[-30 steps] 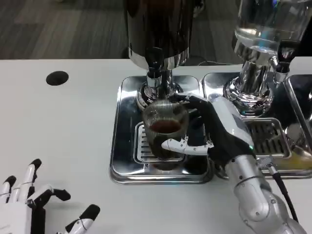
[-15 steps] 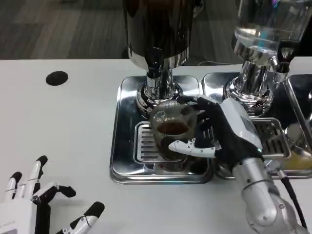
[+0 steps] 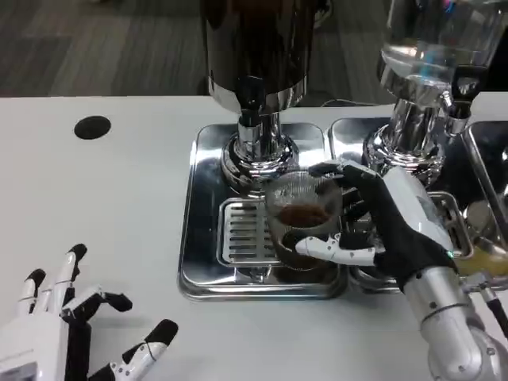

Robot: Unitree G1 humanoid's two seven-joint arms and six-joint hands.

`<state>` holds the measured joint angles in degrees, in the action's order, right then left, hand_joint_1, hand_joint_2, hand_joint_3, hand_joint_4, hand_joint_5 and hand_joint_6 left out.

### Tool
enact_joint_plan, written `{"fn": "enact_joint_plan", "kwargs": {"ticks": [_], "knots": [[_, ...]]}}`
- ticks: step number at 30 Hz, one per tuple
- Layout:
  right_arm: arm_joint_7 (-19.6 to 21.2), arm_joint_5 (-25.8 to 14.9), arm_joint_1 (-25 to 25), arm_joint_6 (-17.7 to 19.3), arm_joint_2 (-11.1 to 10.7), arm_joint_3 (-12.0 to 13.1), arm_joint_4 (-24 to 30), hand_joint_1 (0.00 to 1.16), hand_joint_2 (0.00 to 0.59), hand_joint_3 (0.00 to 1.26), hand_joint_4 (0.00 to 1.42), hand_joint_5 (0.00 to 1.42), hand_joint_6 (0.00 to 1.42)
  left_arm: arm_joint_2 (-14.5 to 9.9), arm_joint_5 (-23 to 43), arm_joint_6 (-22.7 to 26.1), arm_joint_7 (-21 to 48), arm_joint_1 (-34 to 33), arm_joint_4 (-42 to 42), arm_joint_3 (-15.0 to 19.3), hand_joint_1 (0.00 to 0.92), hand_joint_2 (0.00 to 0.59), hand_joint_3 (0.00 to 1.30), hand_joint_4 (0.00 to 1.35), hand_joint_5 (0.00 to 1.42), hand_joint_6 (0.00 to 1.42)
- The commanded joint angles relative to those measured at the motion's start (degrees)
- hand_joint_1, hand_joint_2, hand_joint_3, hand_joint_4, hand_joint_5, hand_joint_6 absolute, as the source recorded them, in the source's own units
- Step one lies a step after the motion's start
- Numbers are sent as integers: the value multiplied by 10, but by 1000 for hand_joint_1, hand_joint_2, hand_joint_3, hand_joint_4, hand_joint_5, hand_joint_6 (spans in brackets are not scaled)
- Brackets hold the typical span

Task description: Grasp the cup under the faucet to collect the drink, then remove the cup.

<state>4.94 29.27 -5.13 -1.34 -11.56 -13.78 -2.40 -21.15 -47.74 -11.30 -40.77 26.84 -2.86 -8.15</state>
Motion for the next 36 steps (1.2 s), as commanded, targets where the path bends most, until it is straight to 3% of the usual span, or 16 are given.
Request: {"fn": "enact_joint_plan", "kwargs": {"ticks": [1, 8, 19, 36], "knots": [[-4, -10, 16, 4, -3, 14, 46, 821, 211, 508, 572, 529, 576, 0, -5, -1, 8, -5, -9, -10, 0, 132, 639, 20, 180, 64], [-13, -11, 56, 12, -11, 23, 90, 826, 212, 508, 575, 514, 577, -2, -5, 1, 8, -12, -15, -18, 0, 129, 636, 20, 180, 63], [-8, -30, 115, 32, -14, 51, 122, 827, 219, 509, 575, 513, 578, -2, -8, 4, 10, -22, -19, -28, 0, 122, 614, 19, 180, 63], [-4, -32, 194, 71, -24, 73, 179, 821, 222, 521, 575, 513, 555, -1, -28, 15, 10, -26, -10, -47, 0, 122, 598, 0, 166, 63]]}}
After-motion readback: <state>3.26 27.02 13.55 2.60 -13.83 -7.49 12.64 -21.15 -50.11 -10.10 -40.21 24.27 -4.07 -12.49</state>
